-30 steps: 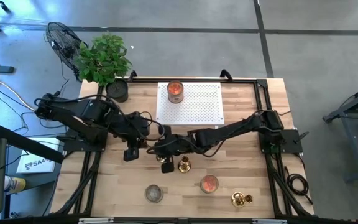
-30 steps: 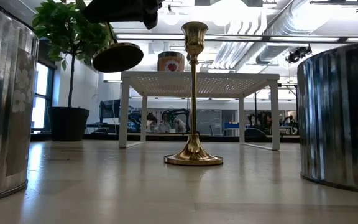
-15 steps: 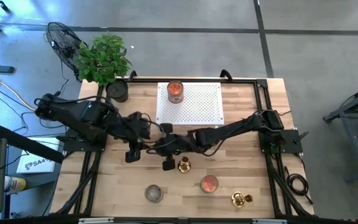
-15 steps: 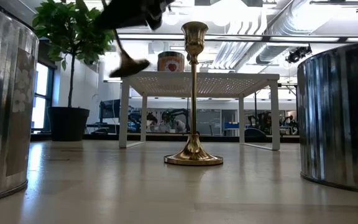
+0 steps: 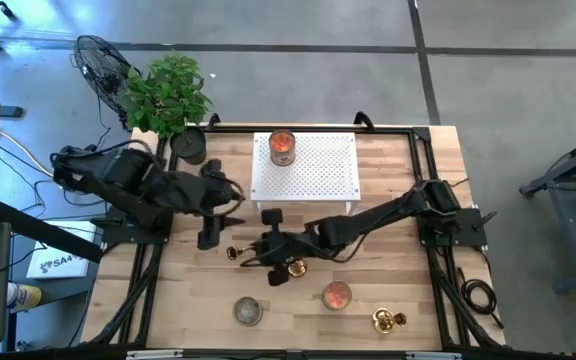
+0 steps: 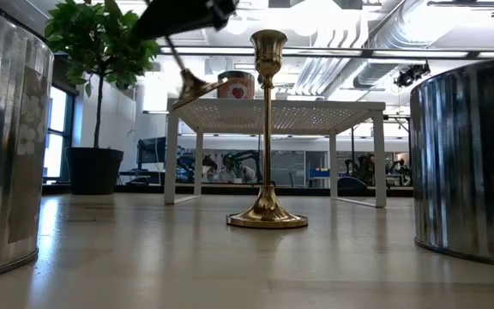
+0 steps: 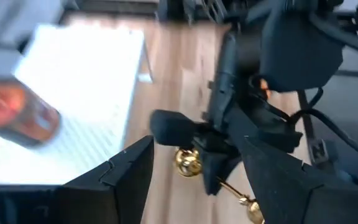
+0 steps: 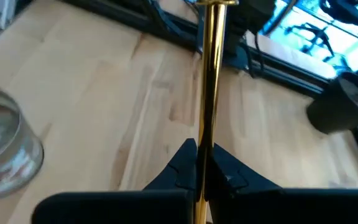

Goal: Pick & Place candle stick holders
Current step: Put the left gold candle holder on the shelf

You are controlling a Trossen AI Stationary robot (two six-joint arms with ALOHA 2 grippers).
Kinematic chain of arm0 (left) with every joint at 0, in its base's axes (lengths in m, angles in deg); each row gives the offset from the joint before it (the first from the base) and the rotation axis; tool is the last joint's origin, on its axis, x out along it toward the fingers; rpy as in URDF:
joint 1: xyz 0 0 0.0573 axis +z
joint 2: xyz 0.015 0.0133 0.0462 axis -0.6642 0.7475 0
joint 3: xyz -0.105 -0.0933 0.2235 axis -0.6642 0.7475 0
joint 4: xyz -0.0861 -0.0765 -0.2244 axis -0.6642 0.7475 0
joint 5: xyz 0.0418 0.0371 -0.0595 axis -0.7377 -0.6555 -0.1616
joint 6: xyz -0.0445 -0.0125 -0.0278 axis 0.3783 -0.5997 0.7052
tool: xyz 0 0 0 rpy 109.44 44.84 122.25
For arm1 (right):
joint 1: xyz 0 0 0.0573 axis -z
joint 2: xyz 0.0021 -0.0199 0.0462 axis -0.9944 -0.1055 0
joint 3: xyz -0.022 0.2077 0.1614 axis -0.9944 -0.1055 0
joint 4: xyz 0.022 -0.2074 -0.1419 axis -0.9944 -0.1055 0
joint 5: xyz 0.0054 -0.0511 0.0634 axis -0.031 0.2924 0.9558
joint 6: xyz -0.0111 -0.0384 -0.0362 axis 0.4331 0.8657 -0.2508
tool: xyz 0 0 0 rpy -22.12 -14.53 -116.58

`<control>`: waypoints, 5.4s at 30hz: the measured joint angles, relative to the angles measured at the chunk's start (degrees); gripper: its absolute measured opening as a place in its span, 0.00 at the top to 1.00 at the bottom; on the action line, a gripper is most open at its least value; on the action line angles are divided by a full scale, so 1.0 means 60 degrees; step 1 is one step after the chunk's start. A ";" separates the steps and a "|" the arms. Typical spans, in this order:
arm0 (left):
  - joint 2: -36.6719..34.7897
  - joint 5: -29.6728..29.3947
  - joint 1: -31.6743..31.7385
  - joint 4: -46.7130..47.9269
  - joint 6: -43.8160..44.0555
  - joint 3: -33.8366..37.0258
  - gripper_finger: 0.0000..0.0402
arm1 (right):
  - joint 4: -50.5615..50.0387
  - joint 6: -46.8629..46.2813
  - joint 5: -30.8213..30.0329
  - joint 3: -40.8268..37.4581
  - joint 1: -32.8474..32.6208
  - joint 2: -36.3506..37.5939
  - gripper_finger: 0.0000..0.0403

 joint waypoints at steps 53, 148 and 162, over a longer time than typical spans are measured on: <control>-0.3147 -0.4948 -0.1710 -0.1020 0.1822 0.5457 0.41 | -0.6444 -0.5947 -0.8290 -0.5193 -0.1015 1.2002 0.99; -0.3297 -0.4598 -0.1710 -0.4912 0.0653 0.7929 0.41 | 0.4682 -0.2907 0.1997 -0.9486 0.7233 0.7528 0.97; -0.3297 -0.4562 -0.1710 -0.4883 0.0652 0.7932 0.41 | 0.4750 -0.2811 0.2499 -0.9490 0.7091 0.7521 0.81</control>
